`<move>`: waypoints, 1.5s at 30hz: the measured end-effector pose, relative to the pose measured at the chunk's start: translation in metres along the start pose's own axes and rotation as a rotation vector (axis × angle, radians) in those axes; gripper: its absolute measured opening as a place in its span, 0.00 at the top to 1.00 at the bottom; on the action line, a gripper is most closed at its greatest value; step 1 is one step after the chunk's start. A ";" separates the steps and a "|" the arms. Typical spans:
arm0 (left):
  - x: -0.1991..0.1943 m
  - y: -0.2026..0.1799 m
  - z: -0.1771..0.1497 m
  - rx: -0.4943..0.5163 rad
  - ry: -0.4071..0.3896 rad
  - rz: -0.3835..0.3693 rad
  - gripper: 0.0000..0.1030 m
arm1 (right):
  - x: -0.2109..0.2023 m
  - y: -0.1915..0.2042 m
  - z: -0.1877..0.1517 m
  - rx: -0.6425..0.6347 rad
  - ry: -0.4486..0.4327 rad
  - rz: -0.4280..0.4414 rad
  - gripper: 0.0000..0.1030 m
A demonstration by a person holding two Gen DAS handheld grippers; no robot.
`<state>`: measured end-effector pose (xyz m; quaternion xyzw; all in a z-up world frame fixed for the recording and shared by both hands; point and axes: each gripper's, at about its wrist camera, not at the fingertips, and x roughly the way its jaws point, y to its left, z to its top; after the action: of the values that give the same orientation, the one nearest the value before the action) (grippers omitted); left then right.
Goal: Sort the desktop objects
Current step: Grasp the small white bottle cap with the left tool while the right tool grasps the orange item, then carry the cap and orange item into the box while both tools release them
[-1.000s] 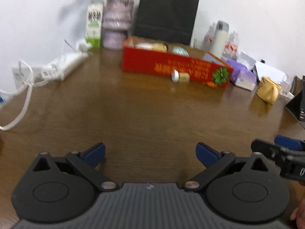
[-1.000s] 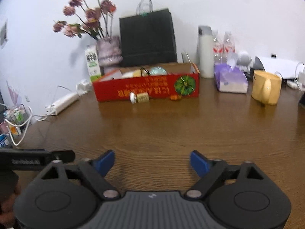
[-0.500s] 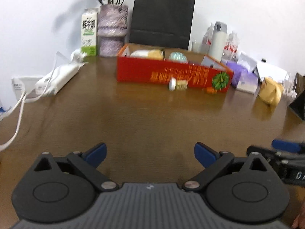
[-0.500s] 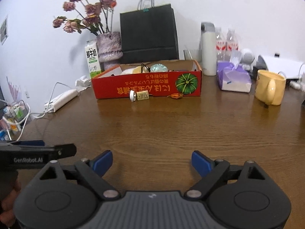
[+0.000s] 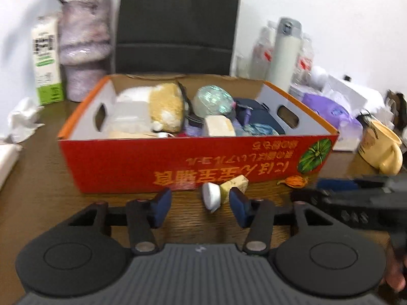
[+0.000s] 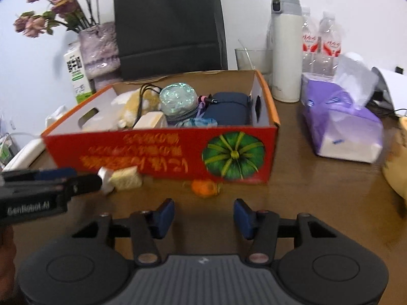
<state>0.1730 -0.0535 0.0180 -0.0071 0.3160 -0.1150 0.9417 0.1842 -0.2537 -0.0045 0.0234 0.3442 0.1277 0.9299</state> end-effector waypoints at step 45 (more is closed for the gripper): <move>-0.192 -0.038 -0.115 -0.008 -0.035 0.011 0.89 | -0.214 0.059 -0.145 -0.132 -0.184 0.045 0.91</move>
<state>-0.0522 -0.0413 0.0434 -0.0114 0.2999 -0.1086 0.9477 -0.0784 -0.2577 0.0287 -0.0187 0.2475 0.1681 0.9540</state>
